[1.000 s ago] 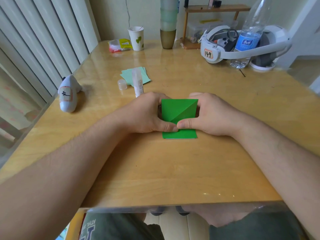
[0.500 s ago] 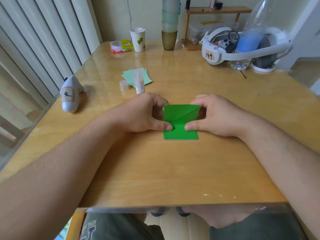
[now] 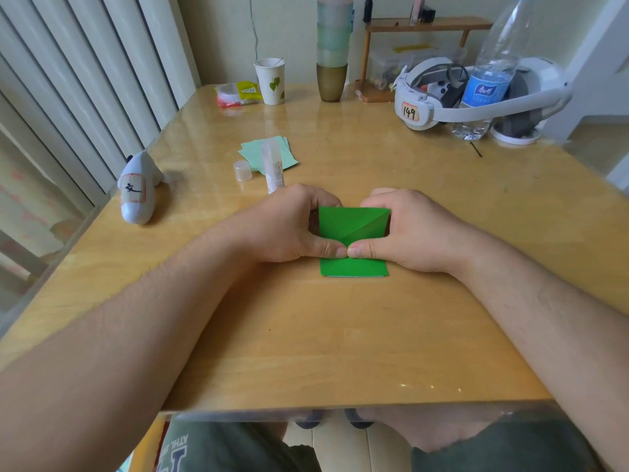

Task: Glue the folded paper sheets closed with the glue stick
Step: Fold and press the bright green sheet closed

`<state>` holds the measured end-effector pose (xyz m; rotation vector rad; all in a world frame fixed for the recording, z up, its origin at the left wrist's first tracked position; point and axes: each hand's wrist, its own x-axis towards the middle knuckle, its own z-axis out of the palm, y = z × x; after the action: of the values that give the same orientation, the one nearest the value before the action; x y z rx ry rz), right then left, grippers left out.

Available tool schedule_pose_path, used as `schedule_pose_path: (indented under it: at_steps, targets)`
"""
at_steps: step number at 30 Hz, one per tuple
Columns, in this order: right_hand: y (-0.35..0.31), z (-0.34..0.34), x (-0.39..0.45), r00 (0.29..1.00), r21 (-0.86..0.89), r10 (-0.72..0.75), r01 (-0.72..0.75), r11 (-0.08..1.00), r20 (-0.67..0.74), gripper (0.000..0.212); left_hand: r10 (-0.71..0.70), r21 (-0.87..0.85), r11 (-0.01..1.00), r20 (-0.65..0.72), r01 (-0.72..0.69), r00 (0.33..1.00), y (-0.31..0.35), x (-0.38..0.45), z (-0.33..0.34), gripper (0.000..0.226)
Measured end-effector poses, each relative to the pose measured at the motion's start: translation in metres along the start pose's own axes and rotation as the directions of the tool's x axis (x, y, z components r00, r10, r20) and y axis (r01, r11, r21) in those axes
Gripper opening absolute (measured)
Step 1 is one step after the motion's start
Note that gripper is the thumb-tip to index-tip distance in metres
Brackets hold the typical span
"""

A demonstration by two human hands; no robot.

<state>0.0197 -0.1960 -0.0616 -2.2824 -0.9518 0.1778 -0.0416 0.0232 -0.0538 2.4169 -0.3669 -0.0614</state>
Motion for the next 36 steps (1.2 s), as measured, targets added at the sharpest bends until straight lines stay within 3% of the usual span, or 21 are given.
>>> schedule_pose_path:
  at_steps: [16, 30, 36]
  targets:
    - [0.009, -0.009, -0.005, 0.999, -0.045, 0.037, -0.036, 0.998, 0.006, 0.024, -0.034, 0.009, 0.999, 0.013, 0.034, 0.999, -0.017, -0.005, -0.009, 0.024]
    - [0.004, 0.0, 0.0, 1.0, -0.082, -0.012, 0.011, 0.997, -0.013, 0.028, 0.031, 0.08, 0.996, -0.042, -0.028, 0.999, -0.006, 0.005, 0.003, 0.016]
    - [0.004, -0.001, -0.001, 1.0, -0.092, -0.012, 0.011, 0.996, -0.013, 0.026, 0.03, 0.034, 0.999, -0.037, -0.029, 0.999, -0.007, 0.003, 0.002, 0.017]
